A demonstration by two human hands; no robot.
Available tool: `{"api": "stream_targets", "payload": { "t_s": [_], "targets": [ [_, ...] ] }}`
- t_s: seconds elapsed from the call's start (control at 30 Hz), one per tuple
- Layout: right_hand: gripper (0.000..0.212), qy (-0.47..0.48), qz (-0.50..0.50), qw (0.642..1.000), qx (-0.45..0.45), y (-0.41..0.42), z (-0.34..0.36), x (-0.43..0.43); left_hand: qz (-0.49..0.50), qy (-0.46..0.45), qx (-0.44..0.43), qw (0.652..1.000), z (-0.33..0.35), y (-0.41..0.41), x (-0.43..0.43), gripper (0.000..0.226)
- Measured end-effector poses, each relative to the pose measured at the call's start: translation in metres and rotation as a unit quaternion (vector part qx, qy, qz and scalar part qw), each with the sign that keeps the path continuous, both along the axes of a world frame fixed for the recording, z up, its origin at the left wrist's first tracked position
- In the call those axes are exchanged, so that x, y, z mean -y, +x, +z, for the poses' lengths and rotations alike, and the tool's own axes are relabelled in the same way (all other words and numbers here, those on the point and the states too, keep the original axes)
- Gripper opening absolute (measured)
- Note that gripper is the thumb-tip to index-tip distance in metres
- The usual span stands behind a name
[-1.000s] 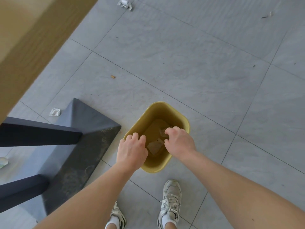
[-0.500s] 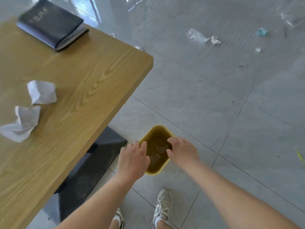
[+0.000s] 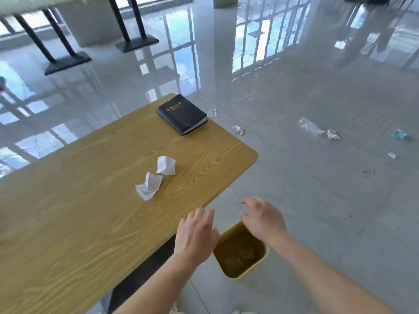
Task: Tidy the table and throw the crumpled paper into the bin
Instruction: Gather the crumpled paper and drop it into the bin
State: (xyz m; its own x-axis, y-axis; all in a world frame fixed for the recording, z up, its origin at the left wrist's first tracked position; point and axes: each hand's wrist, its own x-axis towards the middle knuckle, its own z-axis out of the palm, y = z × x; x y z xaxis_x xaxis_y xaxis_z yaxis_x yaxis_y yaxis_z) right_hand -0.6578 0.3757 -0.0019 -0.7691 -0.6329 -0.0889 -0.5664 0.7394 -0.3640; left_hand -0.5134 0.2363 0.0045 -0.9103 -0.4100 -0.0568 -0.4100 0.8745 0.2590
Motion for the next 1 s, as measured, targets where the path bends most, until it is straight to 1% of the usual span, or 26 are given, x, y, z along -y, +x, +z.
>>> {"api": "stream_targets", "payload": {
  "t_s": [0.23, 0.37, 0.5, 0.67, 0.8, 1.0],
  "targets": [
    [0.038, -0.033, 0.073, 0.997, -0.016, 0.002, 0.04, 0.053, 0.097, -0.031, -0.006, 0.995, 0.036, 0.037, 0.052, 0.049],
    [0.04, -0.038, 0.105, 0.994, -0.012, 0.011, 0.05, 0.089, 0.151, -0.035, -0.005, 0.988, 0.048, 0.057, 0.086, 0.043],
    [0.039, -0.026, 0.128, 0.991, 0.003, 0.014, 0.054, 0.133, 0.179, -0.027, -0.009, 0.983, 0.05, 0.065, 0.124, 0.042],
    [0.038, -0.004, 0.122, 0.992, 0.026, 0.015, 0.048, 0.19, 0.189, -0.01, -0.006, 0.982, 0.04, 0.057, 0.18, 0.042],
    [0.035, 0.027, 0.099, 0.994, 0.027, 0.01, 0.043, 0.231, 0.16, 0.003, 0.006, 0.987, 0.028, 0.038, 0.212, 0.037],
    [0.032, 0.065, 0.063, 0.995, 0.038, 0.002, 0.036, 0.282, 0.124, 0.043, 0.02, 0.991, 0.008, 0.022, 0.231, 0.044]
  ]
}}
